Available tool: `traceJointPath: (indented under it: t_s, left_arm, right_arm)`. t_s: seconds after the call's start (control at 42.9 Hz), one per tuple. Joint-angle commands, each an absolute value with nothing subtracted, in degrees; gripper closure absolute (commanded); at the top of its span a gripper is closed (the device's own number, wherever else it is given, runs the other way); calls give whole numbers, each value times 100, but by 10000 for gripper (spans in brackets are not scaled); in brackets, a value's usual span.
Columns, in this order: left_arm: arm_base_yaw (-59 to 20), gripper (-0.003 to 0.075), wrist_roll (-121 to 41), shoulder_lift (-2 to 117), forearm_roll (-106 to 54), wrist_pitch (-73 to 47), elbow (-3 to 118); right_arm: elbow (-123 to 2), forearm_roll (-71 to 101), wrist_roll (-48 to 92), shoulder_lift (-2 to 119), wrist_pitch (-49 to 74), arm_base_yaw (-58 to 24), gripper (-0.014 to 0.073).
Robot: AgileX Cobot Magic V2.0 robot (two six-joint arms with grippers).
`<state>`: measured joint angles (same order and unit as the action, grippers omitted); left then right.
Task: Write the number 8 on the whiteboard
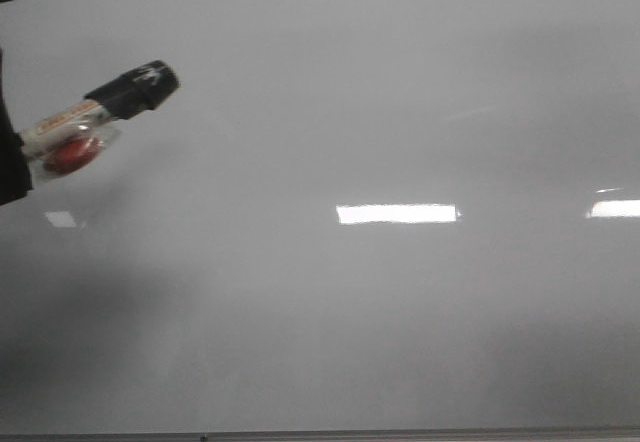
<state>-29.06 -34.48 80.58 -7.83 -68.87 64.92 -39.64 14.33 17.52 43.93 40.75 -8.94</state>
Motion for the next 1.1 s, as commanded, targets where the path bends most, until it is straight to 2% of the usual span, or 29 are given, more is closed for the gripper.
traceJointPath:
  t_s: [0.0, 0.186, 0.42, 0.699, 1.002, 1.072]
  left_arm:
    - [-3422, 741, -4007, 7899, -868, -6933, 6820]
    - [-4107, 741, -4292, 7899, -868, -6922, 6899]
    - [-4204, 741, -4292, 7899, -868, -6820, 6899]
    - [-4204, 741, -4292, 7899, -868, -6755, 6899]
    - [-4204, 741, -4292, 7899, -868, -6603, 6899]
    - [-4204, 741, -4292, 7899, -868, -6527, 6899]
  right_arm:
    - [-4402, 1836, 2738, 4783, 4274, -1367, 18]
    - [-4989, 2608, 4037, 5636, 4846, -2547, 18]
    - [-5996, 2952, 4557, 6835, 4874, -3479, 18]
    - [-6838, 3491, 5108, 7896, 4865, -3921, 27]
    - [-6970, 3937, 5564, 8182, 4823, -3928, 28]
    - [-6980, 4010, 5599, 8229, 4822, -3928, 56]
